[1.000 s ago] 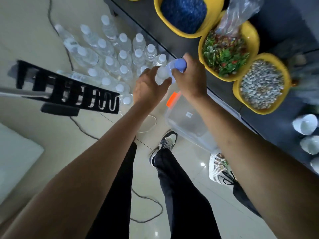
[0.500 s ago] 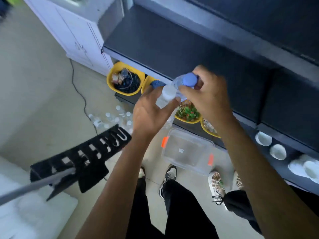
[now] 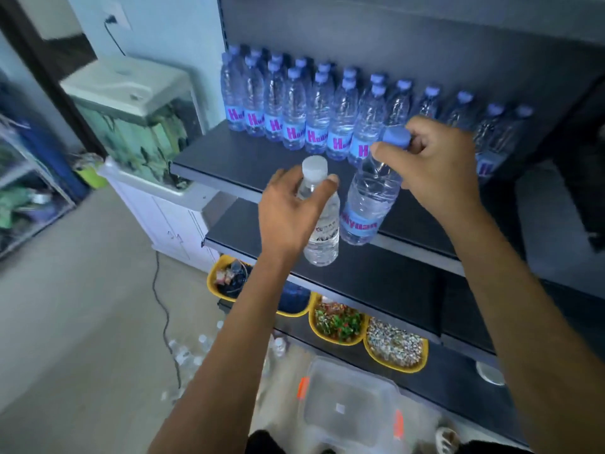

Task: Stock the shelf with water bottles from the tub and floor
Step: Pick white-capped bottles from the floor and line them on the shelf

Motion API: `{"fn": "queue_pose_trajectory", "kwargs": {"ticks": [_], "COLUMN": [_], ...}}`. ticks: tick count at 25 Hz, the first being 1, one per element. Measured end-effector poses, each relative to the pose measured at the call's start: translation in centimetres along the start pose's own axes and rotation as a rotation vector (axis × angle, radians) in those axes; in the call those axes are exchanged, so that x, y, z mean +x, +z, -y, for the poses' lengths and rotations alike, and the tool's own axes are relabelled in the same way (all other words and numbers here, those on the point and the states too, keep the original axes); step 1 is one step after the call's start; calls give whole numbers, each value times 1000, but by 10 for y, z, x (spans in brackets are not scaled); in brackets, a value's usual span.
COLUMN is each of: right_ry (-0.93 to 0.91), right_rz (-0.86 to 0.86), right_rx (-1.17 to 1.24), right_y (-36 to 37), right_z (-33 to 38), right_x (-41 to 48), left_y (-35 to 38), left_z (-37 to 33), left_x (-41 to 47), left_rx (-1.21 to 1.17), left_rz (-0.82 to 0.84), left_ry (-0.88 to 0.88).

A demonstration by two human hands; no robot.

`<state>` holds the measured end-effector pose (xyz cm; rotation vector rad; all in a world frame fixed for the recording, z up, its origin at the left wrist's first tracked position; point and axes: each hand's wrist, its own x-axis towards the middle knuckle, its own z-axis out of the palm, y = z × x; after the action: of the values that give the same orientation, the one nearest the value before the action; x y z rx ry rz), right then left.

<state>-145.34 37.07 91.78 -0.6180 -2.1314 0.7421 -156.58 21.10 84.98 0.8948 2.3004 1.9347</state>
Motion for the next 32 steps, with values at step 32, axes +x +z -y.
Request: {"fn": "queue_pose_trajectory", "kwargs": {"ticks": [32], "right_ry": [178], "right_rz": [165], "right_rx": [-419], "right_y": [61], "right_z": [-162], "right_x": [161], "left_y": [169], "left_z": [93], "left_x": [213], "left_rx": [-24], "left_rz": [215], "left_ry": [148]}}
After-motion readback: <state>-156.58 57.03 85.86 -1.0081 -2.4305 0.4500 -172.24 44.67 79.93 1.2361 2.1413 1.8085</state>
